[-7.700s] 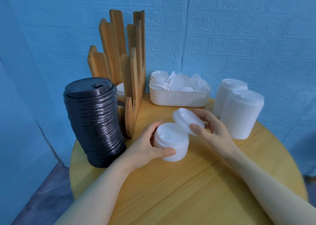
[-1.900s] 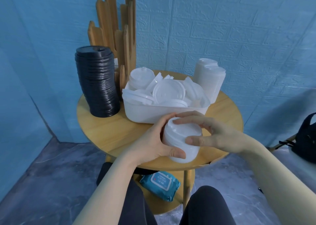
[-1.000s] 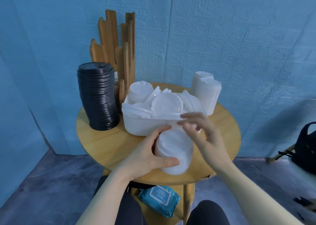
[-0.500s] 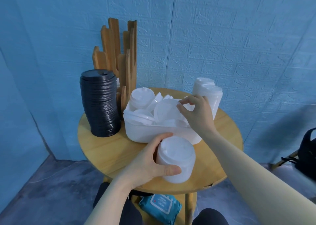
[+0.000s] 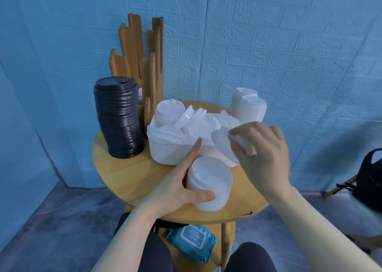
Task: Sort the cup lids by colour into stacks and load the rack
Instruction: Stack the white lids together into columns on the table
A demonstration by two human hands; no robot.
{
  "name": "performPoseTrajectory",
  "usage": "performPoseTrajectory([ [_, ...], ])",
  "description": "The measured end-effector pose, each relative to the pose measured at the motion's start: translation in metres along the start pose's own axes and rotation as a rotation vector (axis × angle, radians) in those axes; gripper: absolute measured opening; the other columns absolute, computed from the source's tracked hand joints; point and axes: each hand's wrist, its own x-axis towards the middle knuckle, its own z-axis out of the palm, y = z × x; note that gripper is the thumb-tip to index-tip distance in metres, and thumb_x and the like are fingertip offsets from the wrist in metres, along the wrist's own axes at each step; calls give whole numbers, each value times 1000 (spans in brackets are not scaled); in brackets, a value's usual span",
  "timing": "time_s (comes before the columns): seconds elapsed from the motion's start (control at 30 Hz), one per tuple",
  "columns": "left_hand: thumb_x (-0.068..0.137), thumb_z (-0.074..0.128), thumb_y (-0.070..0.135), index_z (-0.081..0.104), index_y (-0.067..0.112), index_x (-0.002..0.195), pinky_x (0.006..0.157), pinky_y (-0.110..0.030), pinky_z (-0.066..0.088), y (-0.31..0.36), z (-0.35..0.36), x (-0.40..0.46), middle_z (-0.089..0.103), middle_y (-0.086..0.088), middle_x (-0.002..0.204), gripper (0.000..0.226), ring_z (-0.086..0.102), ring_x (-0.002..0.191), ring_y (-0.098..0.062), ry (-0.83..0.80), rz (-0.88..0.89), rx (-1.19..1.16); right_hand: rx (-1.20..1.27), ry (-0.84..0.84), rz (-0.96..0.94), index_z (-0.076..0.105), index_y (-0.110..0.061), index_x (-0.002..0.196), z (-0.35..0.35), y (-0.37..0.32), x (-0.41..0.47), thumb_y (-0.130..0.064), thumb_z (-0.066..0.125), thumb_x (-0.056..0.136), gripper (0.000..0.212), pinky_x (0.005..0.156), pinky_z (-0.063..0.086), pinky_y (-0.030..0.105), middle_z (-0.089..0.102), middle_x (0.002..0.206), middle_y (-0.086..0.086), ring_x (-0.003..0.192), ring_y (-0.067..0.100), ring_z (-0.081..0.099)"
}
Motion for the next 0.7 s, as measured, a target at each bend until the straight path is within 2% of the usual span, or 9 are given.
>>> performPoseTrajectory([
  [0.13,68,85,42,20,70,141,115,-23,32,0,1,-1,33,28,154,102,32,140,7,-6,21,15,5,-199,-43,71,-17,85,5,-14,-28,-12,68,84,5,61,42,37,65,82,-2,73,22,62],
  [0.17,70,86,40,23,70,141,114,-22,32,1,1,-2,33,30,153,99,31,140,8,-11,26,23,34,-233,-18,72,-17,88,6,-17,-32,-17,70,85,4,61,44,37,65,84,-2,74,22,62],
  [0.23,72,86,38,28,71,137,111,-16,33,3,1,-3,34,36,148,93,29,138,13,-7,37,35,117,-293,68,72,-20,98,8,-22,-36,-32,69,86,17,65,47,37,66,89,-5,79,19,60],
  [0.33,71,87,38,33,72,134,110,-15,31,4,1,-2,37,42,143,90,28,138,15,10,38,30,341,-378,261,69,-24,112,1,-26,-38,-41,62,88,31,80,49,40,67,101,-15,99,10,60],
  [0.4,69,87,40,35,70,135,113,-21,32,3,0,-2,37,41,143,90,30,139,13,17,39,26,574,-424,418,65,-26,119,-5,-20,-41,-36,60,89,33,94,45,44,68,110,-16,114,14,58],
  [0.47,66,85,44,36,68,136,113,-22,34,2,0,-1,38,36,146,89,32,138,10,14,40,20,794,-487,559,63,-23,123,-10,-10,-42,-26,64,88,35,104,39,41,69,116,-9,123,17,54],
  [0.53,63,85,45,38,67,136,110,-18,35,1,0,-1,39,32,147,89,35,137,10,14,36,8,898,-590,642,65,-18,121,-11,0,-41,-23,63,86,35,109,37,33,66,123,-6,128,12,50],
  [0.63,63,86,44,39,66,135,104,-11,37,1,0,0,40,30,147,89,38,134,11,9,31,-3,949,-668,743,70,-20,110,-8,4,-40,-27,65,84,28,102,41,20,62,129,-9,127,5,50],
  [0.7,66,87,37,37,62,138,102,-9,38,0,0,0,40,28,148,91,39,133,11,4,21,-22,937,-624,789,71,-23,97,-6,2,-39,-30,73,83,16,98,45,25,62,127,-10,124,6,53],
])
